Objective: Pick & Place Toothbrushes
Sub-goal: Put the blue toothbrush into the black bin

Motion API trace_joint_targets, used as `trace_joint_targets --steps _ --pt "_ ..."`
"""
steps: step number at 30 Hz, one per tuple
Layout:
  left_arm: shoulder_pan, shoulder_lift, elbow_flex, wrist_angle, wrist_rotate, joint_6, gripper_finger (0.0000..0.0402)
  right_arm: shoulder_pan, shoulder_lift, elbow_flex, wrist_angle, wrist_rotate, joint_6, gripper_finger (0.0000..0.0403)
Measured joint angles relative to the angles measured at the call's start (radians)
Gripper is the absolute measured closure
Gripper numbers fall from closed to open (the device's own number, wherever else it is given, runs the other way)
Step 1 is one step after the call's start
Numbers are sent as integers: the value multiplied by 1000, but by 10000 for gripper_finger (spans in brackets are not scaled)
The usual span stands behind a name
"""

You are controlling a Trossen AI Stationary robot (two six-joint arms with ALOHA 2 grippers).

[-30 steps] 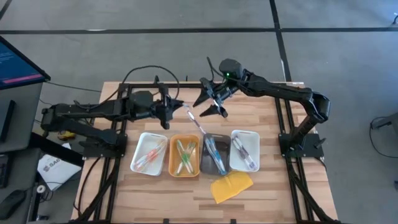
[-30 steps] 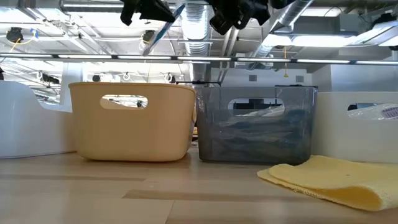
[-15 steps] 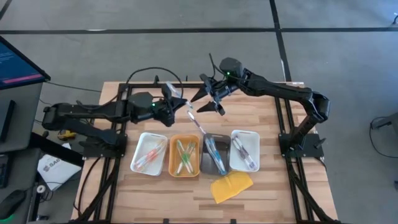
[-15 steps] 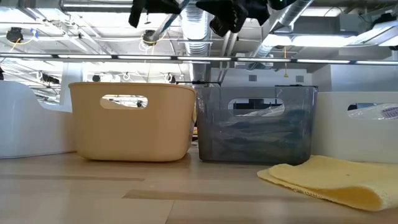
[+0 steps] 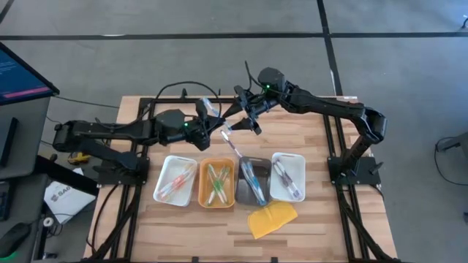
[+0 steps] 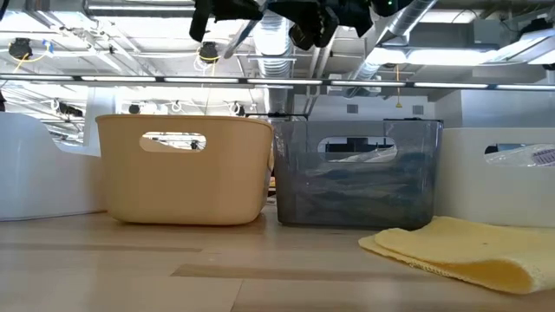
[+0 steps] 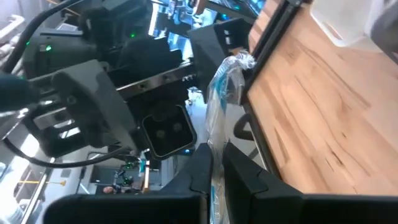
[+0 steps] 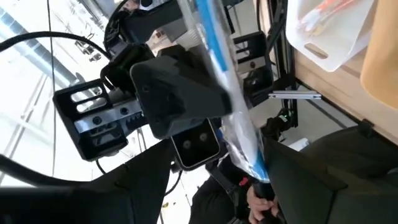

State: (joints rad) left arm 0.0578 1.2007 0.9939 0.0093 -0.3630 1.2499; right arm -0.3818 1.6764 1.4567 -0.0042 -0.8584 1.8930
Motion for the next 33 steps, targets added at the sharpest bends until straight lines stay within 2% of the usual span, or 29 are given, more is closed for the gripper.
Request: trace_joint_targets --steps 6,10,25,27,33 --pt "0 0 0 62 0 -62 393 9 -1 0 1 0 -16 160" --pt "-3 0 0 67 -4 -79 393 10 -1 0 2 0 -45 183" --pt "-6 -2 0 77 -6 -92 389 16 -1 0 37 46 -133 360" --pt "-6 -2 0 79 -6 -115 380 18 -1 0 39 50 -154 383" --pt "-6 -4 -1 74 -58 -186 314 23 -1 1 13 88 -185 384"
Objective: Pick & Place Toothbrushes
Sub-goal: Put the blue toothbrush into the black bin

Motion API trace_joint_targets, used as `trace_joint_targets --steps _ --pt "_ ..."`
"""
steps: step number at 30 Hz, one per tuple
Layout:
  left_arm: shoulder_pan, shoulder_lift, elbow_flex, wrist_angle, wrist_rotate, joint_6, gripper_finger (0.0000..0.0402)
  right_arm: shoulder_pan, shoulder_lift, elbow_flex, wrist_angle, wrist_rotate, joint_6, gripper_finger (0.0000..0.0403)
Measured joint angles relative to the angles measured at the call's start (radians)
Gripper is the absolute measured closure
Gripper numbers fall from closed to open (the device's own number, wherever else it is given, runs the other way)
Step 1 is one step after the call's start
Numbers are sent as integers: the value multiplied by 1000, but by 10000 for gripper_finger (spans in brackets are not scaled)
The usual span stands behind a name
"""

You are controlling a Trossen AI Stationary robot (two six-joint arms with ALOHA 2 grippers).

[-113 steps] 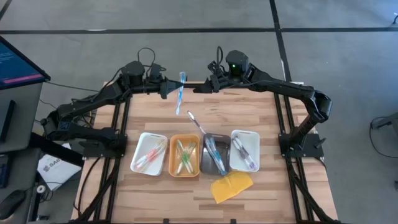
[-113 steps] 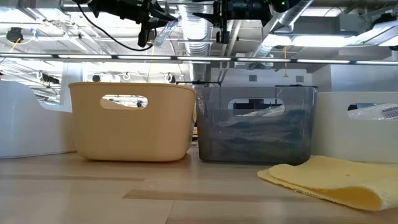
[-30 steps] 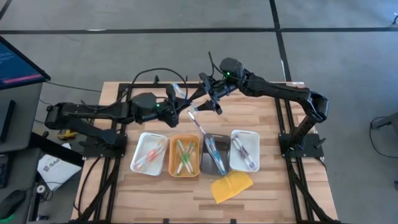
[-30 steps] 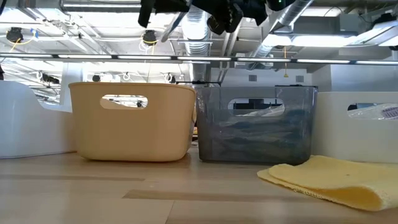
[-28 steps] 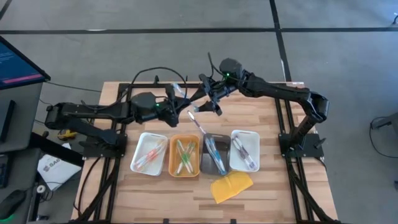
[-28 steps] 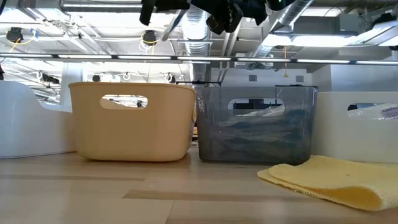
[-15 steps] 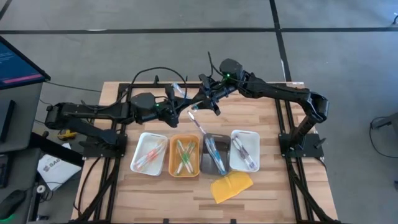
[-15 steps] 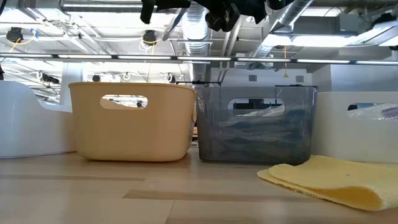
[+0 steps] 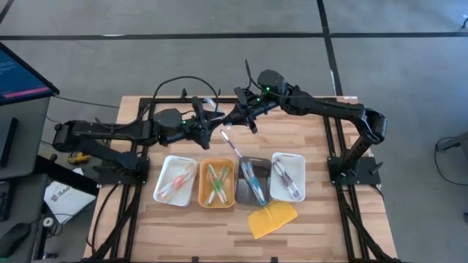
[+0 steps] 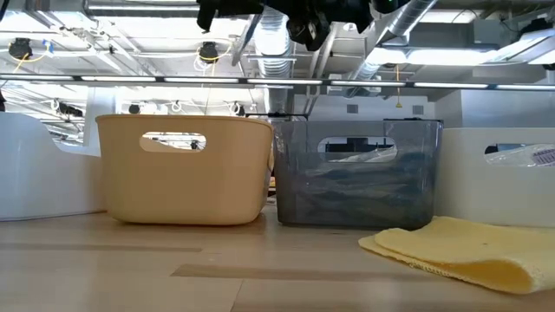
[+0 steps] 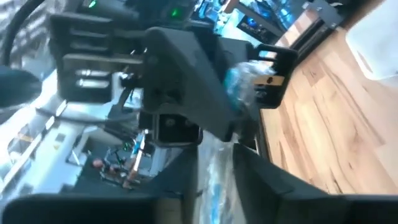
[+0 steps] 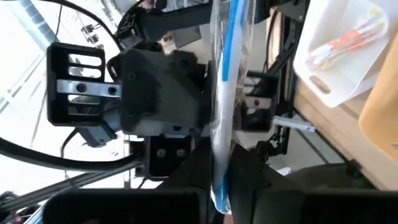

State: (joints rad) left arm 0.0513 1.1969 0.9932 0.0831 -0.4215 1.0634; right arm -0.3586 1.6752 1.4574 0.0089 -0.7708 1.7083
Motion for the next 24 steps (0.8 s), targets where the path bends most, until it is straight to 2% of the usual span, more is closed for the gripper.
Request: trace_joint_targets --steps 6,12,15,17,21,24 --pt "0 -62 0 -40 -73 -114 214 5 0 0 -12 18 -18 384" --pt "0 -173 0 -58 -277 -182 112 16 -15 0 -35 44 -98 384" --pt "0 -246 1 -57 -289 -306 81 43 -44 2 -170 89 -196 384" --pt "0 -294 -6 -74 -289 -387 67 77 -70 2 -333 145 -283 384" --pt "0 -378 -9 -112 -286 -504 54 194 -114 1 -632 324 -389 384" --pt "0 -419 -9 -119 -284 -547 54 306 -140 0 -750 461 -374 384"
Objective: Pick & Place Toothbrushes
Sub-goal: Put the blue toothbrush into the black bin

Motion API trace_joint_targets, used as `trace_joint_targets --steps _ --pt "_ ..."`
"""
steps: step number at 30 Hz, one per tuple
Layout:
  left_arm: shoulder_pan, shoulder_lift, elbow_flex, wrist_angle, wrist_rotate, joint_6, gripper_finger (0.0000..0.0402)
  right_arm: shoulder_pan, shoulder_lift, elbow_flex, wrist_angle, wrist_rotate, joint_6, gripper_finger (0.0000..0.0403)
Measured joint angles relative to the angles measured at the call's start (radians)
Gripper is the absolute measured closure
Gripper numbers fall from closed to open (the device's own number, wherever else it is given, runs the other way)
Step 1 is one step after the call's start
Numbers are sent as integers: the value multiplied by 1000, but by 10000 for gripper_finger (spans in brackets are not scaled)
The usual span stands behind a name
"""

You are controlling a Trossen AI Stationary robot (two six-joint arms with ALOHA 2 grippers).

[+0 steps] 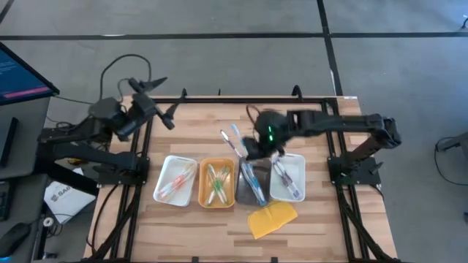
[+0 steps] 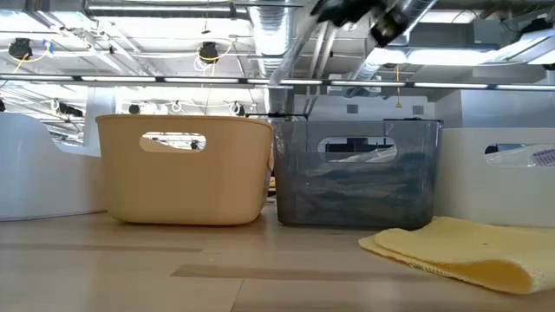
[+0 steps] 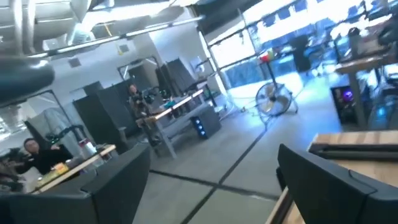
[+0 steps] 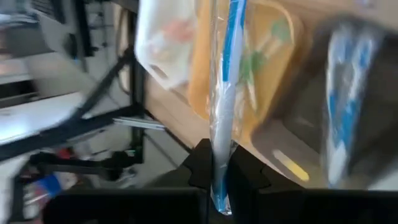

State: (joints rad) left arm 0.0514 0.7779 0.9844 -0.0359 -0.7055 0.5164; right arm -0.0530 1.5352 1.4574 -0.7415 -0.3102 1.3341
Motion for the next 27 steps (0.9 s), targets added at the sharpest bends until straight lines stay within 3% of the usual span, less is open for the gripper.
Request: trace_joint_targets --steps 5,11,17,21,27 --pt "0 -25 0 0 65 -5 60 209 -14 0 -60 153 173 384" --pt "0 -10 0 -1 125 -140 66 393 44 -2 -155 196 420 384" --pt "0 47 0 0 257 -235 66 359 125 0 -106 260 441 384" --pt "0 96 0 -8 313 -279 64 330 174 0 -167 258 428 384" --pt "0 113 0 0 346 -319 66 325 223 0 -181 257 334 384"
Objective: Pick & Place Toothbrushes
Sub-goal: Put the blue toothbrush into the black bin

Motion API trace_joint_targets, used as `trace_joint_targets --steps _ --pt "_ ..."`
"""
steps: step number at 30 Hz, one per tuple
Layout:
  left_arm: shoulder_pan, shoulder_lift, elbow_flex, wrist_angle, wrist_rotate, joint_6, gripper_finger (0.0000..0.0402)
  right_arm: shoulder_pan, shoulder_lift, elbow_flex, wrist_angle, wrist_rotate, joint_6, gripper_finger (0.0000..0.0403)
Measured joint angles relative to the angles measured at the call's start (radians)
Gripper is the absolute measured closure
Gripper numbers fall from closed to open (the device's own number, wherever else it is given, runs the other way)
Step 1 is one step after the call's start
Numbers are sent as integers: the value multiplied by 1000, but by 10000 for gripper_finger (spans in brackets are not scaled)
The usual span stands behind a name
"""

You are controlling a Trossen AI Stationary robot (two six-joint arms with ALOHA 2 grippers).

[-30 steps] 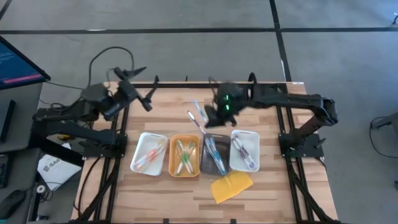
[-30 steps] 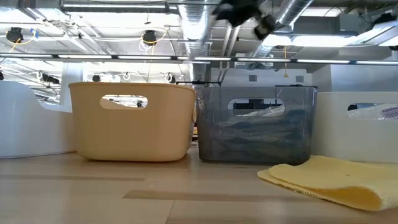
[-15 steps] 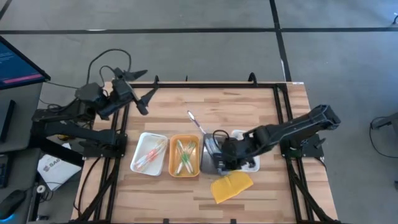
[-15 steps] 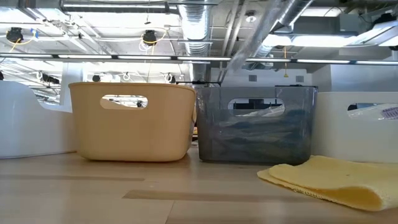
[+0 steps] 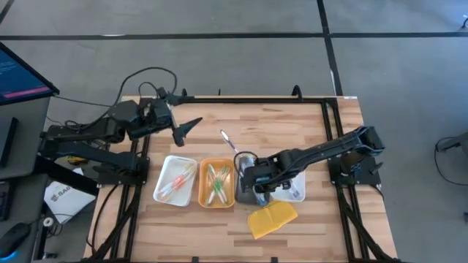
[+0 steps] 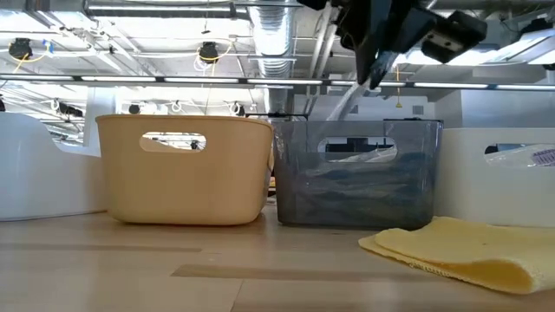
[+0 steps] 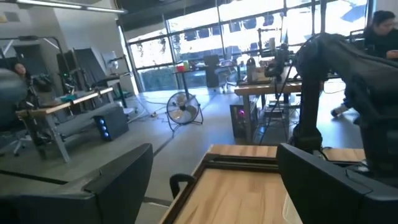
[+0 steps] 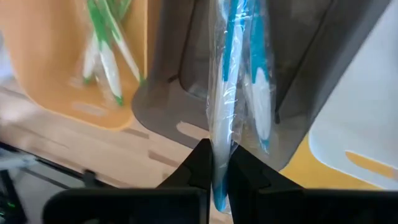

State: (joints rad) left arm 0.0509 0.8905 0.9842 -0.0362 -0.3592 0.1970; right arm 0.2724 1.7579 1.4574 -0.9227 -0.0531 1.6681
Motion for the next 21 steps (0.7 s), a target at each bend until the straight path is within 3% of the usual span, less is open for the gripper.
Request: trace_joint_targets --steps 5,15,21 --pt "0 -14 0 1 0 0 64 0 40 0 10 -57 -84 384" --pt "0 -20 1 -9 -1 0 68 -30 62 0 -14 -67 -148 384" --pt "0 -20 1 -14 -2 0 69 -42 62 0 -43 -80 -170 356"
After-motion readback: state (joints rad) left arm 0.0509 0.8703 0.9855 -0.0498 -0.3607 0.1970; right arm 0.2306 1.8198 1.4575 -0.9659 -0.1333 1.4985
